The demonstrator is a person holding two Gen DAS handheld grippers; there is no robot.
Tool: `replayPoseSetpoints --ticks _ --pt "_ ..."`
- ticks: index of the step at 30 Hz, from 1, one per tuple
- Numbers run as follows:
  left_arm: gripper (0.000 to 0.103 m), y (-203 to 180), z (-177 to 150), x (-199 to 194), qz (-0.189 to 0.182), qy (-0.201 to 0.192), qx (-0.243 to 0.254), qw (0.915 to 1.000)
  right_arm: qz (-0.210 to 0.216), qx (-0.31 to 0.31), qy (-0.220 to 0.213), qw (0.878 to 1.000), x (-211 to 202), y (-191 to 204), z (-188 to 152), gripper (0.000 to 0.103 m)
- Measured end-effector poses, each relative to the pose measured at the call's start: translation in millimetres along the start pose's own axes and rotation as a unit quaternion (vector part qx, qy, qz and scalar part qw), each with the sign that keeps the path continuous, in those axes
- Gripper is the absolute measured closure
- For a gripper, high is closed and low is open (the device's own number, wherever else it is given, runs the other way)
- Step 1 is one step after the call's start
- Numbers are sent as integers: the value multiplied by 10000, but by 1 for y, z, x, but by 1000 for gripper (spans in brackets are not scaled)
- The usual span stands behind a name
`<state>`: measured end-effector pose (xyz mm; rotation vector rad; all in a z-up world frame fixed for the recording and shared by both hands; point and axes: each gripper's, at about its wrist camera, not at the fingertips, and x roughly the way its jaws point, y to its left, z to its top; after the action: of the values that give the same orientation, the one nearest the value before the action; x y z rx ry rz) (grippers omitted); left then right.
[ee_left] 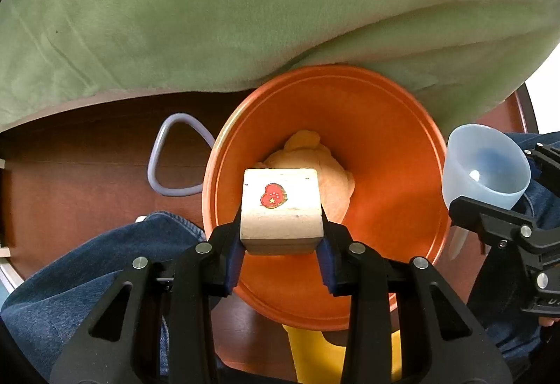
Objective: Collect trash
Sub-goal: 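Carry cup and block to the orange bucket and open both tools to drop them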
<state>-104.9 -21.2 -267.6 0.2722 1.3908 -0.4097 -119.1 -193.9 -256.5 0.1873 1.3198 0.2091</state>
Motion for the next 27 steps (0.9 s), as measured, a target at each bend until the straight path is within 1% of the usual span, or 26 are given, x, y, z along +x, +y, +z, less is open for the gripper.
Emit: replayPoseSetpoints --ticks 3,4,5,7,9,13,16,27 --pt "68 -3 2 -2 31 82 12 10000 47 65 95 9999 2 -5 -3 40" --pt "66 -3 3 -1 48 99 24 9999 73 93 85 9999 4 -7 -2 32" --pt "56 -4 3 2 72 95 35 9999 56 144 31 9999 1 -9 -1 26" --pt "39 -6 8 4 187 26 72 9998 5 200 -137 9997 -4 -11 3 25" --pt "38 -7 8 3 256 -63 101 9996 5 264 -256 9993 -10 -15 4 21" --pt "34 -6 7 2 280 -59 96 9995 20 439 -436 9981 -19 -21 8 20" --pt "31 -7 8 3 275 -65 90 9996 31 509 -459 9976 -22 -25 8 19" --pt "30 -6 7 4 240 -98 102 9996 51 526 -469 9975 -22 -25 7 19"
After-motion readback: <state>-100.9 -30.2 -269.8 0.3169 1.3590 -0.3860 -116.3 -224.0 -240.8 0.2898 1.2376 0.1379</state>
